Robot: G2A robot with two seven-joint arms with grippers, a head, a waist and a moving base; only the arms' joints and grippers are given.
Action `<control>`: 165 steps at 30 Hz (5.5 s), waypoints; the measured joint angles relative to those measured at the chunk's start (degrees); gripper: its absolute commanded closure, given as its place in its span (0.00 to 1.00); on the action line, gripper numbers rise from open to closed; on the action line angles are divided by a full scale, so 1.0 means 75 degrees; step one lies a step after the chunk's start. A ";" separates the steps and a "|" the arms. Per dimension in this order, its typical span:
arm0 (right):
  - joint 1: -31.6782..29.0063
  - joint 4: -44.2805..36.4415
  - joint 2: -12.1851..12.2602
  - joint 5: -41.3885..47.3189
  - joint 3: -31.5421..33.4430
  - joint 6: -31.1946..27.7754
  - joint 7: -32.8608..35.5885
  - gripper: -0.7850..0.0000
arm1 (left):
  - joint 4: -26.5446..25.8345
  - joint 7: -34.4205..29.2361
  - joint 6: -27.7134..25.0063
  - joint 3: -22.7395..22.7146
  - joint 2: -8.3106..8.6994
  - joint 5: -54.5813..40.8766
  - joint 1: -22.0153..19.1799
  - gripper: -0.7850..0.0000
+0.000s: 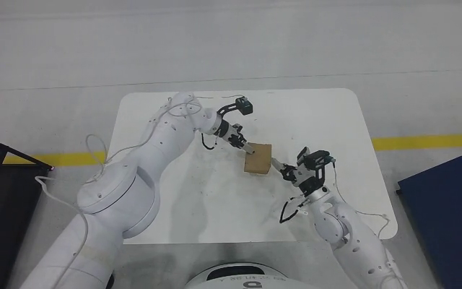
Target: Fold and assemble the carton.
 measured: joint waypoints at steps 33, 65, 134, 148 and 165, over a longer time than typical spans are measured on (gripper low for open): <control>0.0353 0.0405 -0.0029 -0.0324 -0.0014 -0.1191 0.0691 0.33 | -0.0696 -0.0127 -0.0401 -0.0869 0.1088 -0.3340 0.0536 0.00; -0.0018 0.0133 0.0066 -0.0594 0.0328 -0.2062 0.0565 0.32 | -0.0365 0.1224 0.0273 0.0713 -0.0257 0.0929 0.0014 0.00; 0.0140 -0.0731 0.0319 -0.3530 0.0864 -0.2926 -0.0443 0.00 | -0.1863 0.0351 -0.0953 -0.3396 0.2211 -0.4217 0.1077 0.00; 0.1181 -0.0348 0.0340 -0.4834 0.0285 -0.3734 -0.0973 0.07 | -0.3854 0.0613 -0.0917 -0.3570 0.2785 -0.3076 0.2368 0.00; 0.2651 -0.0280 0.0388 -0.5477 -0.0336 -0.5273 0.1255 0.27 | -0.4308 0.1788 -0.0791 -0.3824 0.2917 -0.2086 0.3285 0.00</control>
